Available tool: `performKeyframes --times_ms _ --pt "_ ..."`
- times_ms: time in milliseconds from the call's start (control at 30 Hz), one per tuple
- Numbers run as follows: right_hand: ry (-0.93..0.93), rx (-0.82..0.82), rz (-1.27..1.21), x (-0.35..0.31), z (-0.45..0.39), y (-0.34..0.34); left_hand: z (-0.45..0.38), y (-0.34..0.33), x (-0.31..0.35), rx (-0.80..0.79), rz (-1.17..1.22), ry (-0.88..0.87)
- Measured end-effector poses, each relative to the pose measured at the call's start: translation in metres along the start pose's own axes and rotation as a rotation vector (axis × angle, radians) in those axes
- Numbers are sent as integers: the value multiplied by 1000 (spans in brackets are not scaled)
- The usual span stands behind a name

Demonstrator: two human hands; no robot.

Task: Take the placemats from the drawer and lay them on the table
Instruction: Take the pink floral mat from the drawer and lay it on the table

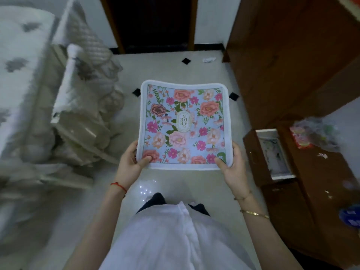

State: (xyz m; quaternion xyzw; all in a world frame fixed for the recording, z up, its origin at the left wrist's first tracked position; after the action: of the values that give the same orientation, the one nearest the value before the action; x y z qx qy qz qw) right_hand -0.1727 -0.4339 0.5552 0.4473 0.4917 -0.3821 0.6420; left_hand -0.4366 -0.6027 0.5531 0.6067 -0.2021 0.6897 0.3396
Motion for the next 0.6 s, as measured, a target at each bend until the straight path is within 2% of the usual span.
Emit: performKeyframes --times_ms 200,367,600 --pt "90 -285 41 -20 43 -112 76 126 -31 308 48 9" --pt "126 -491 43 -28 114 -217 149 236 -57 506 74 1" --pt "108 -654 7 -25 238 -351 244 394 -98 662 39 69"
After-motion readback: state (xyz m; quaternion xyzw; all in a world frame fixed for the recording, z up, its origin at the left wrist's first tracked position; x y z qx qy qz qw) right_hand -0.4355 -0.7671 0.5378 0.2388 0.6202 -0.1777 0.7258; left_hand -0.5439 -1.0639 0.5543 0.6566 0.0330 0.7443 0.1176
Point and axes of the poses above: each hand's wrist, its own z-axis away from the middle knuckle, its own y-axis out of the back of the hand, x = y × z, the point moved 8 cm from there along -z, towards the middle knuckle, and after that the axes turned 8 degrees about x, right-handed, at the moved point
